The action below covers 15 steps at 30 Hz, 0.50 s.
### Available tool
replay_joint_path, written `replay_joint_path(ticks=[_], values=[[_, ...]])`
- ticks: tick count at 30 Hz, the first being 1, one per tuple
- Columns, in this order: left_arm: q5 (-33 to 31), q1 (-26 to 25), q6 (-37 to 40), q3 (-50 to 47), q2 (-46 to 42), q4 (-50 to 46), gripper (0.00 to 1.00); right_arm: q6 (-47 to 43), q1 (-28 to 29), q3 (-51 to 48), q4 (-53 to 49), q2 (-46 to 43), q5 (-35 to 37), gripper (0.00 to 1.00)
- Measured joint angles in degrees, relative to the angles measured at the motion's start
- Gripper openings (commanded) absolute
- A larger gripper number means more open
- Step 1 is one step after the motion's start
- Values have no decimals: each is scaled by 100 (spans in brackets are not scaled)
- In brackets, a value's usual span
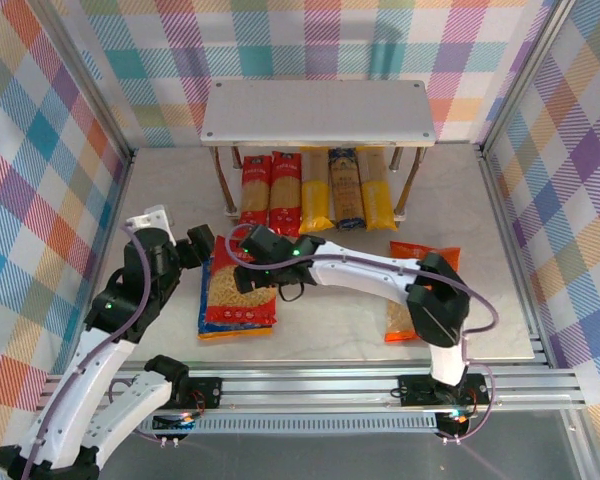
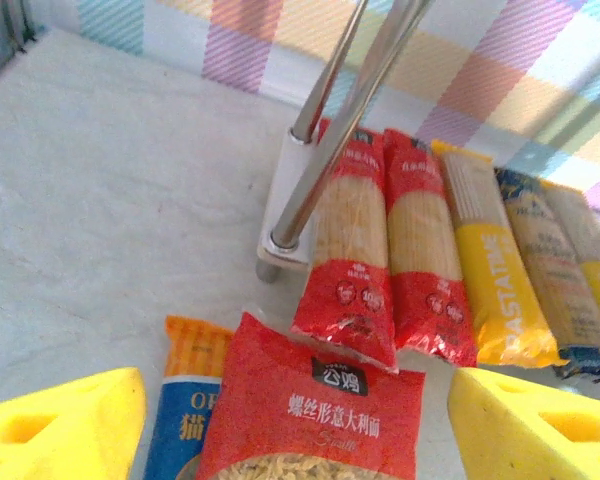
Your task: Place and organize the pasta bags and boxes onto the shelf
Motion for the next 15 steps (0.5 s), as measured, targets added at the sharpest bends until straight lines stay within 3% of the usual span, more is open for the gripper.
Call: replay_joint_path(ticks=[7, 15], values=[[-44, 2, 83, 94, -37, -98, 81, 131, 57, 1095, -417, 938, -13, 93], [-48, 20, 105, 94, -81, -168, 82, 319, 96, 1683, -994, 1506, 28, 97]])
